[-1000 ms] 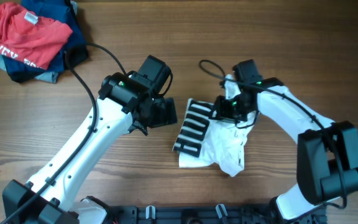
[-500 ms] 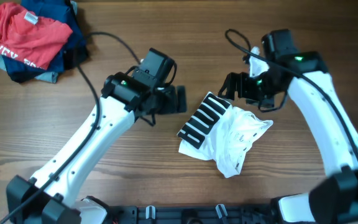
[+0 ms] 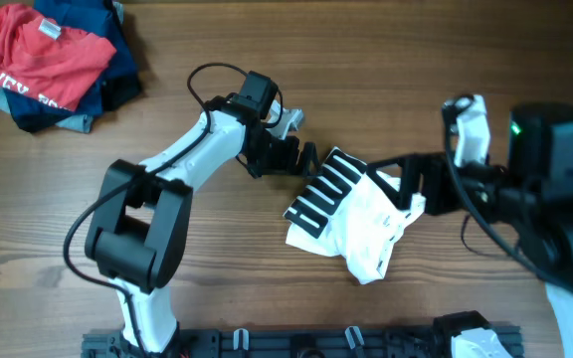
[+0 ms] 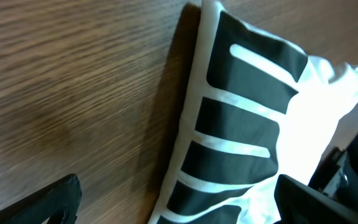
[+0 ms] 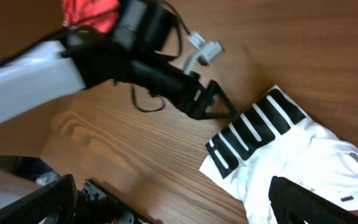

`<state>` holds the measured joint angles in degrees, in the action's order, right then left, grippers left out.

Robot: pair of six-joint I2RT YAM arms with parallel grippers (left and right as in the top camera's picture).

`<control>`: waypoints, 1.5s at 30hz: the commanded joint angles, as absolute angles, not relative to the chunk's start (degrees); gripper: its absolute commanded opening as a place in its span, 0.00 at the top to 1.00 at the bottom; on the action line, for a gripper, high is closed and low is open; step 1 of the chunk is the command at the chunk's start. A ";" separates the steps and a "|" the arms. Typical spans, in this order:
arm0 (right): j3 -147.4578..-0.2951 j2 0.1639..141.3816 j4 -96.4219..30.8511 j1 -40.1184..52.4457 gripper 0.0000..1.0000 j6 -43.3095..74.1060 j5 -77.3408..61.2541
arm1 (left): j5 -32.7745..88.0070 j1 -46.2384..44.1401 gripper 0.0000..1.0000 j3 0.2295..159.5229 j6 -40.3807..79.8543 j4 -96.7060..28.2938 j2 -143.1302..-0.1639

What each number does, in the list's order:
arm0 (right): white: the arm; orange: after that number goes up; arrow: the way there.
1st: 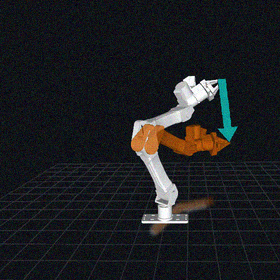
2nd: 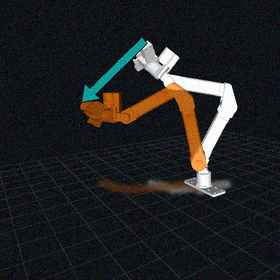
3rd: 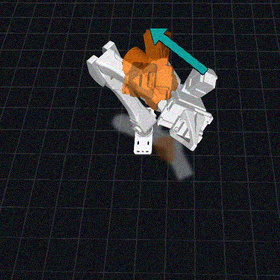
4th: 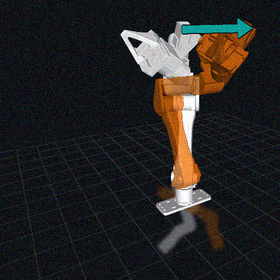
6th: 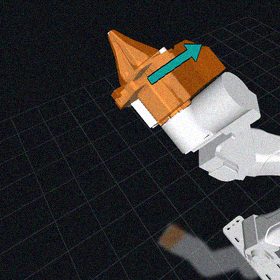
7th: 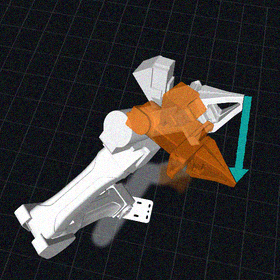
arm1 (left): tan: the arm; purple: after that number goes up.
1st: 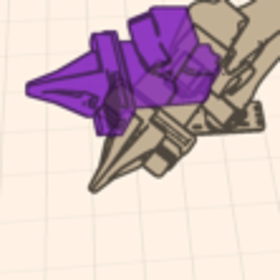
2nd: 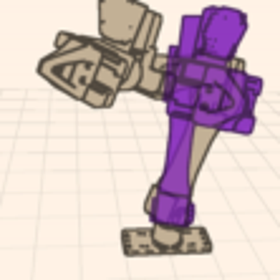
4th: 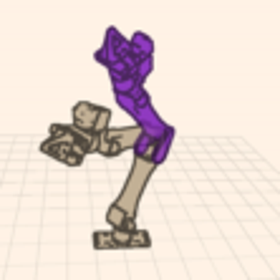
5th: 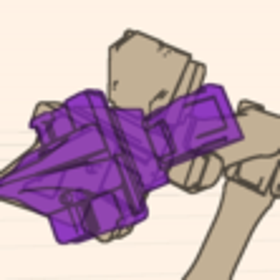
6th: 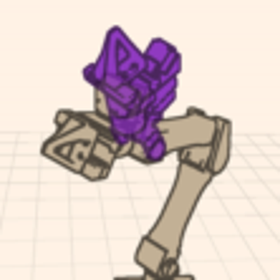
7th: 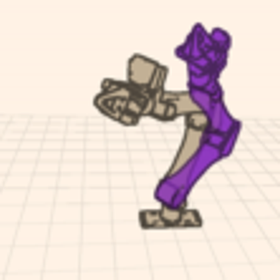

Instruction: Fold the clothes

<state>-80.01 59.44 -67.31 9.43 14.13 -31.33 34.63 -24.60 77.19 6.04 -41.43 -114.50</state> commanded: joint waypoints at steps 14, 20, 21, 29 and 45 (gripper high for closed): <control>-80.82 58.35 -72.29 9.30 0.00 16.51 -31.33 | 46.24 -34.33 0.00 76.75 1.30 -40.23 -128.11; -80.77 58.39 -73.21 9.30 0.01 16.01 -31.24 | 46.06 -37.32 0.15 76.75 1.30 -39.77 -129.95; -80.77 58.39 -73.30 9.30 0.00 16.03 -31.05 | 45.91 -37.52 0.35 76.75 1.30 -39.35 -130.06; -80.77 58.39 -74.70 9.30 0.00 15.79 -29.56 | 43.09 -38.02 0.96 76.77 5.74 -32.36 -130.08; -80.77 58.41 -78.78 9.30 0.01 15.07 -24.99 | 30.30 -14.06 0.96 79.94 12.16 -12.58 -130.08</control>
